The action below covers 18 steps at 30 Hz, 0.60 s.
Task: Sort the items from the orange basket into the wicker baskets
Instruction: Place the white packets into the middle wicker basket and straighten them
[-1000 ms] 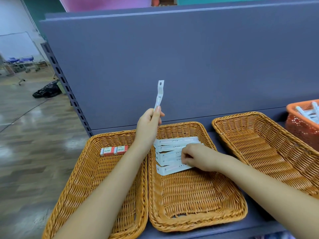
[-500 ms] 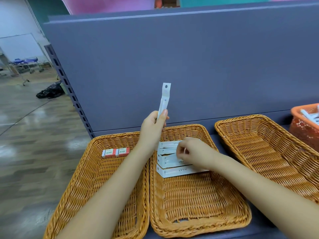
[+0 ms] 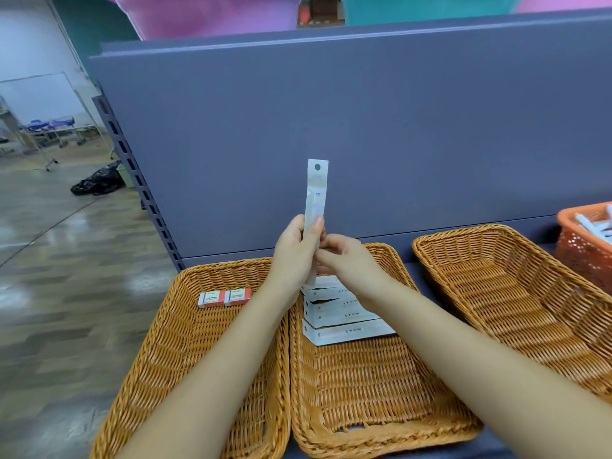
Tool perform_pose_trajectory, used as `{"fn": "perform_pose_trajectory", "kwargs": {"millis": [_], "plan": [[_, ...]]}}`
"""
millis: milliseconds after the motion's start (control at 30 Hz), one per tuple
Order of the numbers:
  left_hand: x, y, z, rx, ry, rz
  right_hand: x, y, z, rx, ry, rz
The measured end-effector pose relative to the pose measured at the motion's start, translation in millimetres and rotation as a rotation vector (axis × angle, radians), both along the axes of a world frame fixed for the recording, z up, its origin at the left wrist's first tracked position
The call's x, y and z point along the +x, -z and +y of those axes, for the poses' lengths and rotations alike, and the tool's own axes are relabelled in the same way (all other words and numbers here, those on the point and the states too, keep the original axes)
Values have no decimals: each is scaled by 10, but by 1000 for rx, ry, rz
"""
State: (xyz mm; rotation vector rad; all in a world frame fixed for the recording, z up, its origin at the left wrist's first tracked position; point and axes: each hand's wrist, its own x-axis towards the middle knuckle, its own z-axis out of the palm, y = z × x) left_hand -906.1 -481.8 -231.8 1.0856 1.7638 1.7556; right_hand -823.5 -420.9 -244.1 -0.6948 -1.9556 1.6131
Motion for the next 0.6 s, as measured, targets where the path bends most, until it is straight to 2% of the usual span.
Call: {"fn": "perform_pose_trajectory", "kwargs": {"millis": [167, 400, 500, 600], "plan": [[-26, -8, 13, -13, -9, 23, 74, -48, 44, 78, 29, -28], [-156, 40, -26, -134, -53, 262, 489, -19, 364, 360, 67, -336], [-215, 87, -29, -251, -71, 470, 688, 1, 501, 491, 56, -484], [-247, 158, -7, -383, -88, 709, 853, 3, 547, 626, -53, -631]]}}
